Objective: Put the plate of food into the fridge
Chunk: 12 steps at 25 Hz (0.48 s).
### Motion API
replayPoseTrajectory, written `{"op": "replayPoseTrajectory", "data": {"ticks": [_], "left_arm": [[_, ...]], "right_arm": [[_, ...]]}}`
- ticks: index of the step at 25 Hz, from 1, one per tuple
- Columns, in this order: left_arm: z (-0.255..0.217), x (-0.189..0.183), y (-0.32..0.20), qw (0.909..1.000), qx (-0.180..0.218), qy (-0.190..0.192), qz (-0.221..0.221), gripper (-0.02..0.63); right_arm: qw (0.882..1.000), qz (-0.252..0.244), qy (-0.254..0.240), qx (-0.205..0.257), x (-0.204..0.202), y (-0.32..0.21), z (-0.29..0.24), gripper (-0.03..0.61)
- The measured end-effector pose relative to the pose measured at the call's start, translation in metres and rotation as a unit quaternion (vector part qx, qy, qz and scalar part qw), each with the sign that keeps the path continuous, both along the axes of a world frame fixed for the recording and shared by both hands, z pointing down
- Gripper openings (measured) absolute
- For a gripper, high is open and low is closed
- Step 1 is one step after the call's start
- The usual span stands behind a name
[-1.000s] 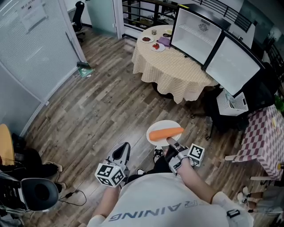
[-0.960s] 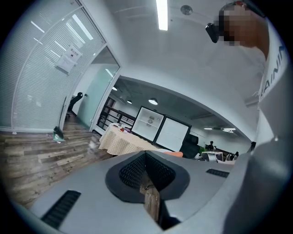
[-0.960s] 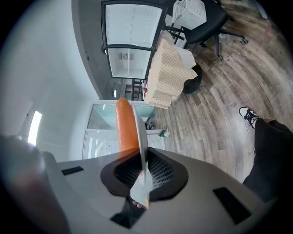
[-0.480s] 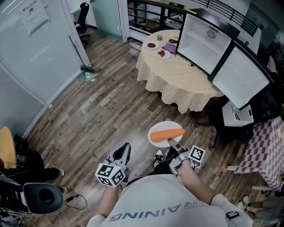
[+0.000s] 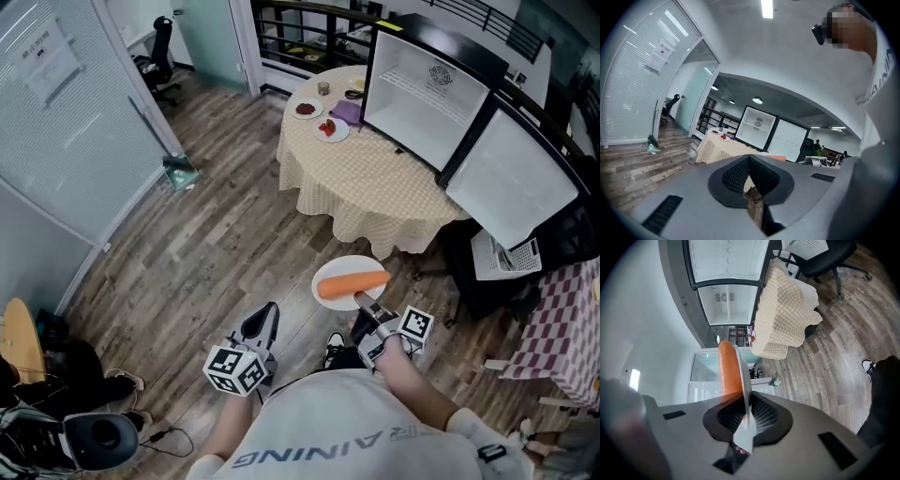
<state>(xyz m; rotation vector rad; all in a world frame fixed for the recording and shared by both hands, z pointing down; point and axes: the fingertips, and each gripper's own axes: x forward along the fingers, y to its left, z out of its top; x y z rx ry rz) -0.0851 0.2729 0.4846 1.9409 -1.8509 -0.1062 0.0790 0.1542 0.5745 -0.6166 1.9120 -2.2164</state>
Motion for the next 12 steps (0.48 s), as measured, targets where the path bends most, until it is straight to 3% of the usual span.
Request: {"op": "replayPoseTrajectory", "data": {"ticks": [12], "left_arm": [[-0.005, 0.013, -0.118, 0.9997, 0.004, -0.018, 0.014, 0.008]], "right_arm": [[1.000, 0.002, -0.004, 0.010, 0.012, -0.108, 0.003, 0.041]]}}
